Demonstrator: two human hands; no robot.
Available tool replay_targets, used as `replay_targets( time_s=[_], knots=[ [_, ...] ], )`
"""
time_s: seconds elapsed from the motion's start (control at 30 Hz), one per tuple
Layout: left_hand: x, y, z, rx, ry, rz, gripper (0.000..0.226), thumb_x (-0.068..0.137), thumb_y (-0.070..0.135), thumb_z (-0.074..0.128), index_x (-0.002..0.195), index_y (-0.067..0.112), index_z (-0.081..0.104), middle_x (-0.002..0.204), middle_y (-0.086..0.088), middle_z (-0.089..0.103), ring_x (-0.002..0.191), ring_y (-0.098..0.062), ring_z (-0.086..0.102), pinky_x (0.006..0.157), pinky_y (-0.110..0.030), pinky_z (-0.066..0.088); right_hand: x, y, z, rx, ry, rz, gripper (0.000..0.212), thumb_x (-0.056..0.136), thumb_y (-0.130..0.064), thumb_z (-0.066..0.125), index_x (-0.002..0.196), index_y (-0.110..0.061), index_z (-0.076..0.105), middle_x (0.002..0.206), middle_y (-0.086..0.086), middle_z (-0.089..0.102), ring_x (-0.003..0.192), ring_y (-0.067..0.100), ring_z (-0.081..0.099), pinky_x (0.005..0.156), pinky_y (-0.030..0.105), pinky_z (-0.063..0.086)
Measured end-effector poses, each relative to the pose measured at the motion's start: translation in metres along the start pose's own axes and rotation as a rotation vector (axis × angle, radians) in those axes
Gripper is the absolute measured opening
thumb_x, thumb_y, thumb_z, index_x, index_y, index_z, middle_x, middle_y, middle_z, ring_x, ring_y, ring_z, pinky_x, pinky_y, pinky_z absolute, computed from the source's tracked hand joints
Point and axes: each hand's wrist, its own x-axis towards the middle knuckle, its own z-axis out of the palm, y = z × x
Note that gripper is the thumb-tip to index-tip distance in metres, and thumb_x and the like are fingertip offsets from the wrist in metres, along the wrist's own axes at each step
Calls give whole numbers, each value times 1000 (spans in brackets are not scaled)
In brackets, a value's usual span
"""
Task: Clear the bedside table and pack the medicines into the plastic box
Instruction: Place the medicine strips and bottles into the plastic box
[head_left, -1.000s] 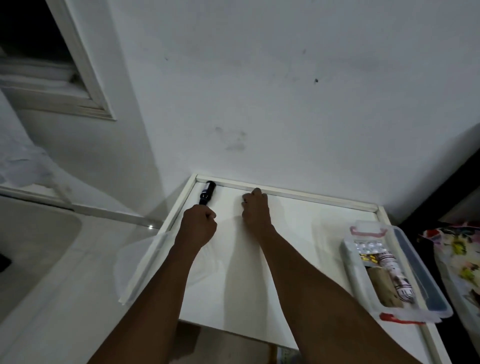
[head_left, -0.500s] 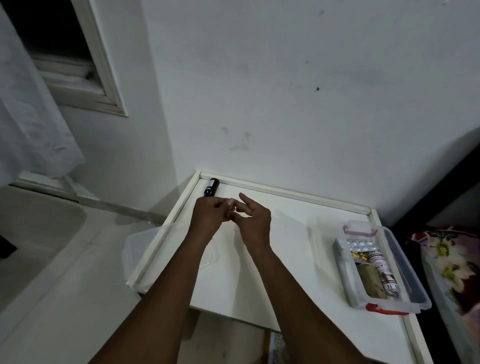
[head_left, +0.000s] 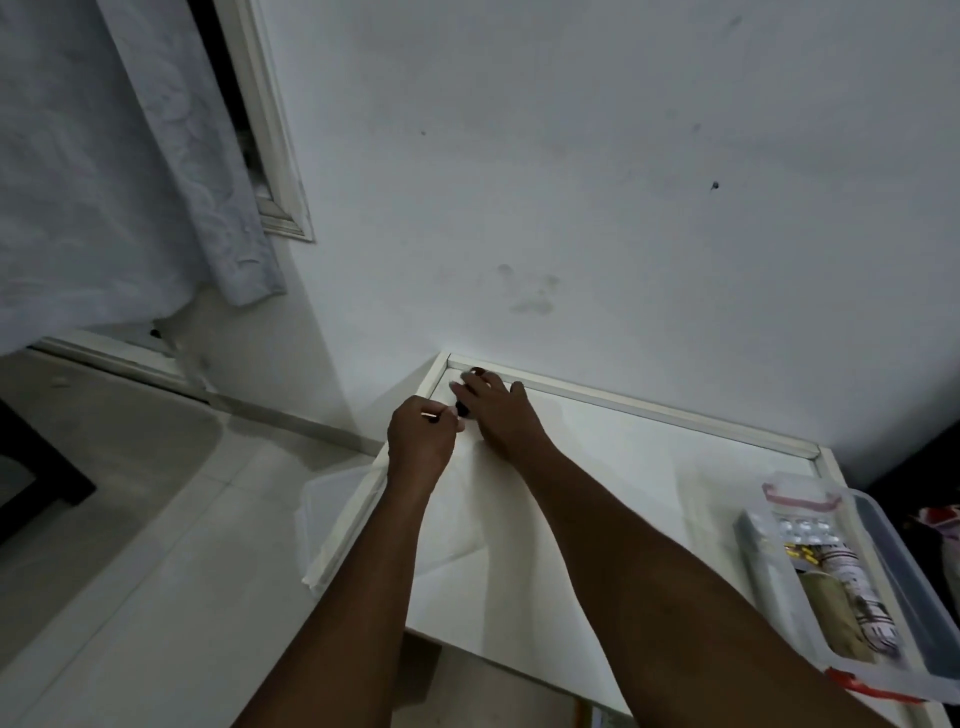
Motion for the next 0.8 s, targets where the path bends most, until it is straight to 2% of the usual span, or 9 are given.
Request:
replay_targets(
  time_s=[0.1, 0.2, 0.27, 0.33, 0.37, 0.43, 0.6, 0.73, 0.8],
  knots=[
    [-4, 1, 1, -27, -65, -14, 5, 86, 17, 61, 85, 14, 65, 73, 3, 78, 64, -17, 63, 62, -35, 53, -9, 6, -2, -69, 7, 35, 29, 105, -21, 34, 127, -15, 53, 137, 4, 49, 133, 27, 41, 98, 39, 34],
    [-10, 8, 6, -42, -148, -9, 8, 84, 21, 63, 83, 18, 71, 75, 4, 79, 62, -12, 61, 60, -31, 50, -34, 18, -17, 112, -29, 242, 24, 102, -27, 50, 121, -16, 58, 128, 3, 54, 128, 26, 43, 99, 40, 37],
    [-19, 15, 13, -67, -232, -8, 8, 85, 22, 67, 84, 18, 74, 77, 3, 79, 62, -4, 65, 59, -26, 54, -69, 26, -38, 550, 61, 501, 24, 99, -33, 58, 114, -14, 62, 114, 2, 63, 113, 24, 52, 93, 43, 44],
    [-32, 21, 26, -102, -319, -26, 8, 86, 22, 71, 87, 16, 76, 80, -2, 80, 66, -4, 68, 62, -23, 57, -114, 28, -60, 1143, 156, 678, 19, 97, -28, 63, 103, -10, 61, 88, 3, 66, 82, 24, 59, 79, 46, 50],
    [-41, 26, 35, -123, -374, -39, 8, 86, 21, 73, 89, 14, 77, 82, -6, 80, 67, -7, 68, 63, -23, 58, -141, 31, -72, 1315, 205, 730, 17, 97, -26, 63, 100, -10, 61, 81, 5, 66, 74, 25, 61, 74, 44, 51],
    [-60, 36, 54, -167, -481, -67, 11, 86, 18, 76, 93, 9, 77, 87, -14, 79, 67, -11, 66, 65, -25, 57, -190, 32, -87, 1488, 228, 795, 19, 97, -32, 63, 100, -13, 64, 86, 9, 75, 78, 32, 72, 71, 39, 56],
    [-96, 49, 90, -355, -697, -131, 19, 94, 8, 62, 105, -1, 75, 89, -17, 73, 79, -20, 67, 71, -28, 58, -264, 37, -87, 1613, 238, 879, 23, 95, -42, 66, 100, -19, 71, 89, 13, 77, 70, 24, 73, 64, 39, 60],
    [-100, 49, 101, -479, -734, -120, 22, 97, 4, 62, 115, -6, 71, 100, -21, 73, 95, -29, 72, 84, -31, 61, -264, 57, -87, 1512, 274, 834, 26, 89, -44, 71, 95, -19, 71, 76, 10, 72, 61, 18, 64, 54, 32, 53],
    [-96, 48, 105, -503, -737, -115, 24, 94, 4, 67, 117, -5, 70, 108, -21, 75, 102, -33, 74, 88, -33, 61, -259, 69, -87, 1413, 310, 788, 21, 88, -41, 71, 96, -22, 72, 74, 2, 71, 61, 14, 61, 58, 31, 51]
  ],
)
